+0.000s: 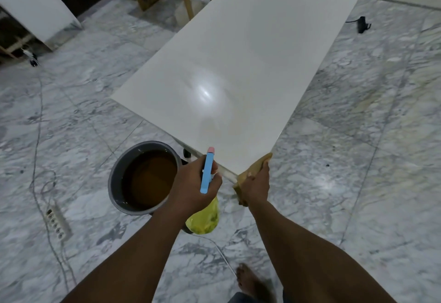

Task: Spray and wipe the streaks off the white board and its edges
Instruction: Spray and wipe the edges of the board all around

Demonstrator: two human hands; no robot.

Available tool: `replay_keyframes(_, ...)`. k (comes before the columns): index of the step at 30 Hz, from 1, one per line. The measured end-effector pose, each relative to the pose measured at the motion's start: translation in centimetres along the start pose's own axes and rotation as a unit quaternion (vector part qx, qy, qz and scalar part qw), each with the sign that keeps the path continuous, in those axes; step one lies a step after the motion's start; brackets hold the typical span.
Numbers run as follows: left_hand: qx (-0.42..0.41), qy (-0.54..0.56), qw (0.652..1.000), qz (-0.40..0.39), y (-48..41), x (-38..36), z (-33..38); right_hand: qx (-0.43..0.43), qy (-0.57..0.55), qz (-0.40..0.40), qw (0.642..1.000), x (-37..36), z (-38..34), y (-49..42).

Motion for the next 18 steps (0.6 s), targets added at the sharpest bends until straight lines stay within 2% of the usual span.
replay_keyframes(5,0.008,0.01,1.0,-0.017,1.3,-0.8,-0.4,0.0,0.092,-0.016,0.996,-0.5,3.5,2.6)
replay_keyframes(8,0.006,0.019,1.0,-0.018,1.8,-0.9,-0.1,-0.023,0.025,-0.036,0.999,0.4,4.7,4.4)
replay_keyframes(12,0.023,0.016,1.0,-0.009,2.1,0.1,-0.9,-0.059,0.029,-0.039,0.997,0.4,4.5,5.7)
replay_keyframes(16,0.033,0.004,0.999,-0.009,2.5,0.3,-1.5,-0.072,0.115,-0.061,0.989,-0.3,4.0,7.4)
replay_keyframes(18,0.034,0.0,0.999,-0.006,2.6,1.0,-1.5,-0.043,0.148,-0.113,0.982,-1.3,3.1,8.9)
Point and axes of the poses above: each hand's wrist, its own y-axis away from the middle knuckle, its own x-axis out of the back of the hand, z = x × y, the point moved 5 cm from there along -y, towards the middle knuckle, and after that the axes turned 1 degree about -z, right-handed, at the moved point
